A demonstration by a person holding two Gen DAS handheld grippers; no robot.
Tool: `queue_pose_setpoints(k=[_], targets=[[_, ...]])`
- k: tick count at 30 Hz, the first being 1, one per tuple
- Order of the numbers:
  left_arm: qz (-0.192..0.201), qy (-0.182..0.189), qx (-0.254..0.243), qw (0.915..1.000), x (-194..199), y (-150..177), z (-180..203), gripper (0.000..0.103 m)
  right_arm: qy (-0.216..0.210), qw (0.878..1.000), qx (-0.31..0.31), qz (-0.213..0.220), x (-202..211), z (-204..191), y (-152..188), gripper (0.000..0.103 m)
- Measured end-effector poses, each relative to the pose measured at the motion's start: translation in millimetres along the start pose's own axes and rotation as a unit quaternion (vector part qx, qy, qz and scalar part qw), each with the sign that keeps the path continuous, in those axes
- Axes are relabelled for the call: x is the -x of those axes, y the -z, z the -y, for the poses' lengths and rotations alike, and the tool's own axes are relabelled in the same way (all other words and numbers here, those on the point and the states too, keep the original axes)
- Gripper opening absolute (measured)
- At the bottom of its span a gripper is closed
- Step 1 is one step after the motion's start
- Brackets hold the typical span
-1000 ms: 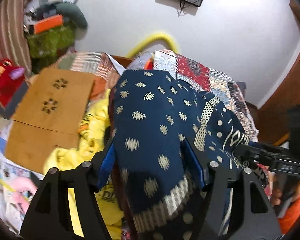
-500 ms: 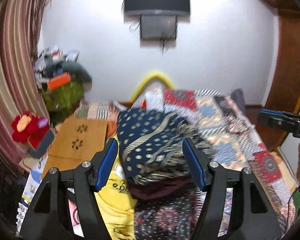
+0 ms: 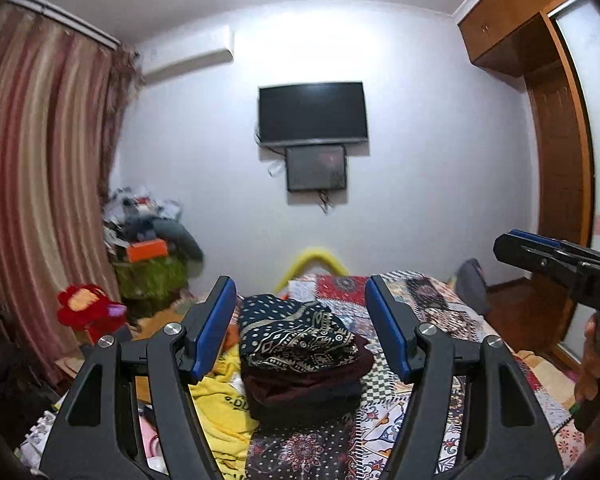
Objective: Fold large clothes
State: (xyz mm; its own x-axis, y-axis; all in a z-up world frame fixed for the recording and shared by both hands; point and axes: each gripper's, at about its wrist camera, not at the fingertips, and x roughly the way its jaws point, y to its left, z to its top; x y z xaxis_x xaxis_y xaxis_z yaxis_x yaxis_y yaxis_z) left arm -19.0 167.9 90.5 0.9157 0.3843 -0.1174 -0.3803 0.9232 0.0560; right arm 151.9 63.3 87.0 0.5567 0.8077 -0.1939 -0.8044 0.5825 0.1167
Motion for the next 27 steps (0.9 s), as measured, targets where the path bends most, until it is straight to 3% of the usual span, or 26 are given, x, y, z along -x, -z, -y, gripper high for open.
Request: queue_pose_setpoints(k=[4,7,9,15,27], targets=[[0.012,-0.014,0.015,0.9997,21,15,12,0.066,0.029,0.999,0.012,0.015,10,-11,12,0.056],[0.008,-0.017,0.029,0.9994,27,23,14,0.076,0.052,0.998,0.01,0.023,12,-14,17,0.07],[0.007,-0.02,0.035,0.9992,31,27,15,0.092,0.062,0.998,0.006,0.026,16,-11,20,0.081],[0.001,-0.034,0.035,0.9988,34,34,17,0.097,0.083,0.996,0.0,0.017,19,-4,25,0.103],[-0.008,-0.04,0.025,0.9988,26,47,23,0.1,0.091,0.996,-0.001,0.002,22,-1,35,0.103]])
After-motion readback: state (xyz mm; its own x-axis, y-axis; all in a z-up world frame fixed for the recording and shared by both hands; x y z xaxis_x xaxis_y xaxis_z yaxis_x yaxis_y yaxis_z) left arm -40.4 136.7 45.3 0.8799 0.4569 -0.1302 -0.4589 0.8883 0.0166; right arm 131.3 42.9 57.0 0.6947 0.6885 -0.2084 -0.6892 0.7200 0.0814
